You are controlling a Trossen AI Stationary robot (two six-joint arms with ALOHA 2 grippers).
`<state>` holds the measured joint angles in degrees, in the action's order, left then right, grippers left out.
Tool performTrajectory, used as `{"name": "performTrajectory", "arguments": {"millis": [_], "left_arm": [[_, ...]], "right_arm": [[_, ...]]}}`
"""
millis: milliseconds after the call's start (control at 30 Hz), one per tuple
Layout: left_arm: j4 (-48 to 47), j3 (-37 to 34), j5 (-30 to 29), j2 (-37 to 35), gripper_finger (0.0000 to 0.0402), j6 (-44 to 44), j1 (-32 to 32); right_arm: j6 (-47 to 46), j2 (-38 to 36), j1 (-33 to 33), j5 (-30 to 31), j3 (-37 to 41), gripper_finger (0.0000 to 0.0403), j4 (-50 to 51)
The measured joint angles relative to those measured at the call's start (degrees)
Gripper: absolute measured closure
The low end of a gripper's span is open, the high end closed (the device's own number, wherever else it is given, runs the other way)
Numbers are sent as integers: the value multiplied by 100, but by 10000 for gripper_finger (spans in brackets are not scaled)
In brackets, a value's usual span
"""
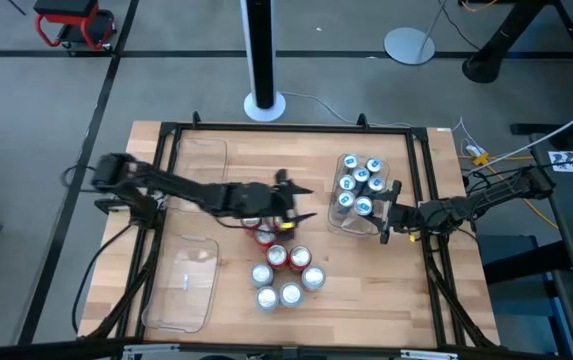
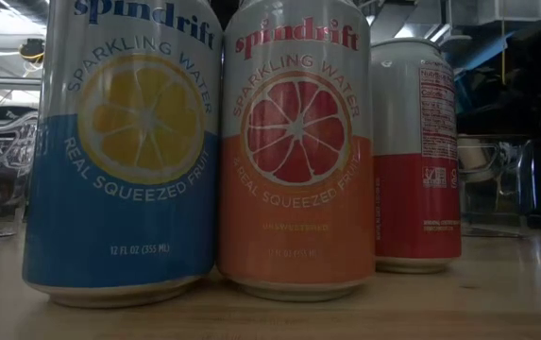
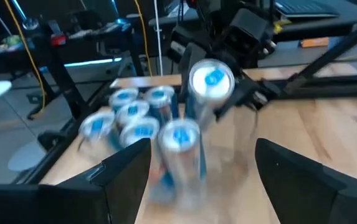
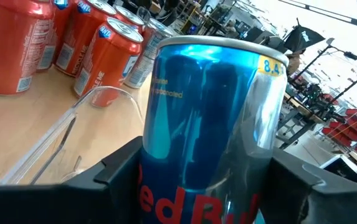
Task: Sort soda cans
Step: Put the blue soda can in the middle right transparent bin
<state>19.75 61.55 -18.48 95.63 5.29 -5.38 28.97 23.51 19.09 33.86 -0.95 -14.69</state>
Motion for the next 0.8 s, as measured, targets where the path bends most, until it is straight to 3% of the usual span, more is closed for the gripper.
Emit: {"name": "performTrajectory", "arguments": {"millis": [167,367,500,800], "left_arm": [[73,1301,17,1225,124,68,122],[49,2423,118,2223,124,-271,233],[110,2892,716,2626,124,-651,328],[372,3286,782,3036,124,-744,373]], "right_arm": [[4,0,-1,14,-2,158,-14],[57,0,-2,26,-7,158,-31],[197,-1,-2,151,-11,158,-37],[302,0,0,182,-11,157,-51]]}}
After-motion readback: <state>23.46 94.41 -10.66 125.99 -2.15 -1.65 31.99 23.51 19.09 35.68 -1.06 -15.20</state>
